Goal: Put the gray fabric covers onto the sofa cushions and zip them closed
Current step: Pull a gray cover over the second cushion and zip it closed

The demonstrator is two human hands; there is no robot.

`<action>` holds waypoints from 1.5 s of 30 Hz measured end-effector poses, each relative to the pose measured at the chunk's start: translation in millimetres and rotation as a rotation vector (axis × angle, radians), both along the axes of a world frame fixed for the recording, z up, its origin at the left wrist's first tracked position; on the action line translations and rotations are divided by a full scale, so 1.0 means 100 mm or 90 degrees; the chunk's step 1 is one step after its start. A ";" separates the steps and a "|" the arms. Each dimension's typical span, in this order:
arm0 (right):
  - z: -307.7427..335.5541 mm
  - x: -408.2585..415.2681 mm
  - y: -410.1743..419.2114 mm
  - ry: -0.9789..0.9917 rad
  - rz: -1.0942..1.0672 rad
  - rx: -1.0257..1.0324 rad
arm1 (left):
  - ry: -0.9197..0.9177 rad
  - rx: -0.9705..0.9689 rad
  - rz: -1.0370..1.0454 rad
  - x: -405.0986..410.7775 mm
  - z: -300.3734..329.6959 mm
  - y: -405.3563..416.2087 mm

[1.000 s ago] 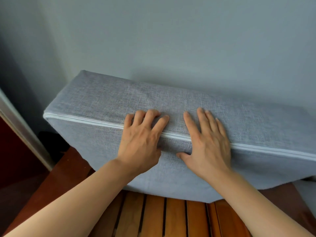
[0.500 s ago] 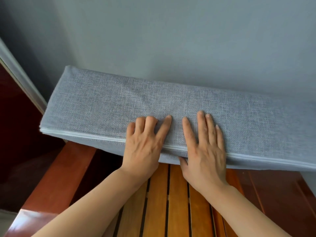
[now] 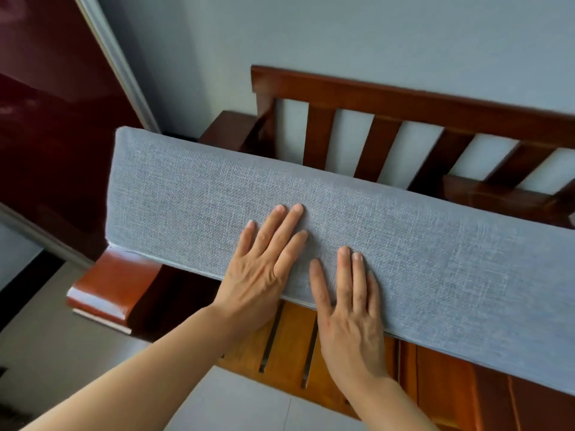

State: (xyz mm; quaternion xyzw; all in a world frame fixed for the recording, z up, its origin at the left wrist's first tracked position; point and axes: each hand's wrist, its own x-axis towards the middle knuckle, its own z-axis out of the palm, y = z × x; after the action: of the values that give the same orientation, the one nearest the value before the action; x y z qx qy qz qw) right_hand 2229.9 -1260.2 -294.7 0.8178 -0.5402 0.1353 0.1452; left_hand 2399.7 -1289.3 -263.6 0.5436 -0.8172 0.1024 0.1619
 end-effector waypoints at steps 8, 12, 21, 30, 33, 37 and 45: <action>0.11 -0.26 0.18 -0.032 0.057 0.011 | -0.069 0.066 0.020 0.04 -0.50 0.52; 0.03 -0.16 0.27 -0.045 0.059 0.017 | 0.040 -0.062 -0.003 0.06 -0.43 0.49; -0.28 -0.27 0.22 0.005 -0.118 0.251 | -0.114 0.207 0.017 0.06 -0.52 0.35; -1.22 -0.18 0.54 0.020 -0.081 0.330 | -0.152 0.323 -0.033 0.08 -1.56 0.58; -1.53 -0.14 0.61 0.014 -0.075 0.352 | -0.124 0.293 -0.041 0.10 -1.90 0.70; -1.99 -0.10 0.69 0.001 -0.072 0.381 | -0.117 0.311 -0.013 0.06 -2.37 0.84; -2.85 -0.08 0.76 0.022 -0.116 0.455 | -0.141 0.383 0.069 0.07 -3.16 0.98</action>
State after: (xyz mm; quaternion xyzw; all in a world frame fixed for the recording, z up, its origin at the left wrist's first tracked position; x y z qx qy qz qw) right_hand 2222.4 -1184.2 -579.5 0.7674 -0.6216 -0.0893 -0.1293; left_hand 2406.6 -1191.7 -579.8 0.5952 -0.7935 -0.0767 -0.1015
